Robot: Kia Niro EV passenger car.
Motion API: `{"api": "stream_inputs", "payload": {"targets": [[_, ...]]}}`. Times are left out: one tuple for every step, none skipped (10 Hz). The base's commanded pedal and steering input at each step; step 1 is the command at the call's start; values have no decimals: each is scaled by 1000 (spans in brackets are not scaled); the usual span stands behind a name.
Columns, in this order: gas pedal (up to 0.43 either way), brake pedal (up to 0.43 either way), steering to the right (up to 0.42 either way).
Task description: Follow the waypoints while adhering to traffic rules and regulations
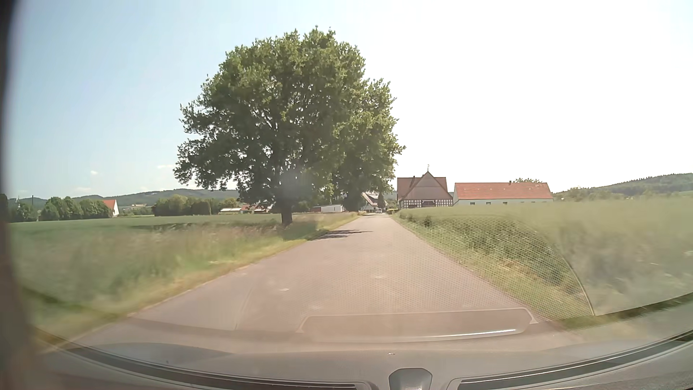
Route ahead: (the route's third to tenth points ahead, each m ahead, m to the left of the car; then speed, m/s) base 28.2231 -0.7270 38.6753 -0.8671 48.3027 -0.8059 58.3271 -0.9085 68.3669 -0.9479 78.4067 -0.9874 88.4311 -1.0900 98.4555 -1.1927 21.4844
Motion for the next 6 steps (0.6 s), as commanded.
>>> {"api": "stream_inputs", "payload": {"targets": [[197, 6, 7], [197, 6, 7], [197, 6, 6], [197, 6, 7], [197, 6, 6], [197, 6, 6]]}}
